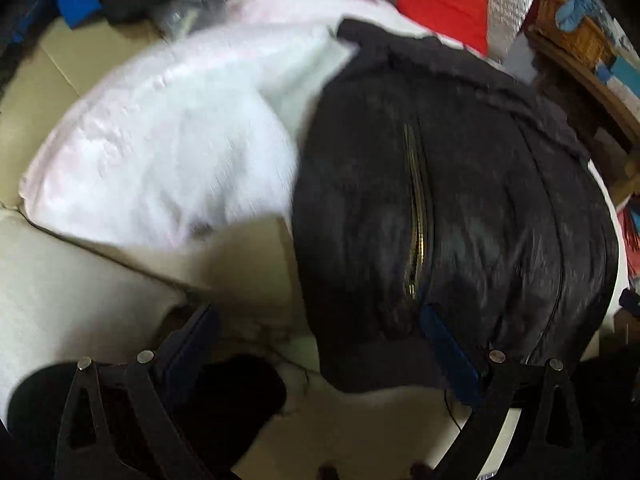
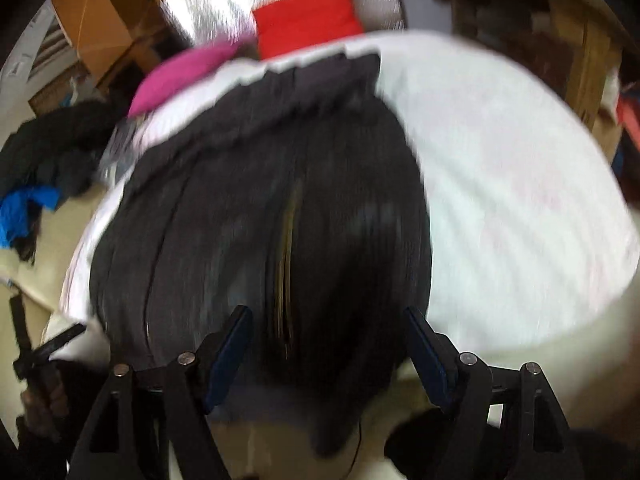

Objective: Fold large clothes

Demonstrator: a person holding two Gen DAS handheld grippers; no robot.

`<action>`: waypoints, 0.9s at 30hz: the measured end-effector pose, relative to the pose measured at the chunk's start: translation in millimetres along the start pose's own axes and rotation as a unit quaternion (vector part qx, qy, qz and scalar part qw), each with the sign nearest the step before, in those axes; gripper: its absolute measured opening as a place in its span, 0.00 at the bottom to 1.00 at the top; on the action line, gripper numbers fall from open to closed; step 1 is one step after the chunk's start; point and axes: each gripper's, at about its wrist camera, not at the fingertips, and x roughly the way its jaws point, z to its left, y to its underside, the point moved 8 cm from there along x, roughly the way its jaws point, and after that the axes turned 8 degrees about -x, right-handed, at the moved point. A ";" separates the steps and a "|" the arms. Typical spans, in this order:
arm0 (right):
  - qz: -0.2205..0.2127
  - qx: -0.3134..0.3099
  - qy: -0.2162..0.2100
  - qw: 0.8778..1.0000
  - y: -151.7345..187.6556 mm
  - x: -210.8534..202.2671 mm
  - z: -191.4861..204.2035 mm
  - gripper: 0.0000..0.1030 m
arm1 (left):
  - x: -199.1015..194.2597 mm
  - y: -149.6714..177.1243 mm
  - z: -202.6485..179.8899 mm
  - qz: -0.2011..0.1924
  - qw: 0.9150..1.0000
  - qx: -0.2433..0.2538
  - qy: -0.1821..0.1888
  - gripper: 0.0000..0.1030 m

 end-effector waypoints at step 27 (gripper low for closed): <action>0.132 0.001 -0.071 0.989 63.0 69.7 17.8 0.53 | 64.6 41.3 -6.6 0.102 0.991 -0.039 0.077 0.75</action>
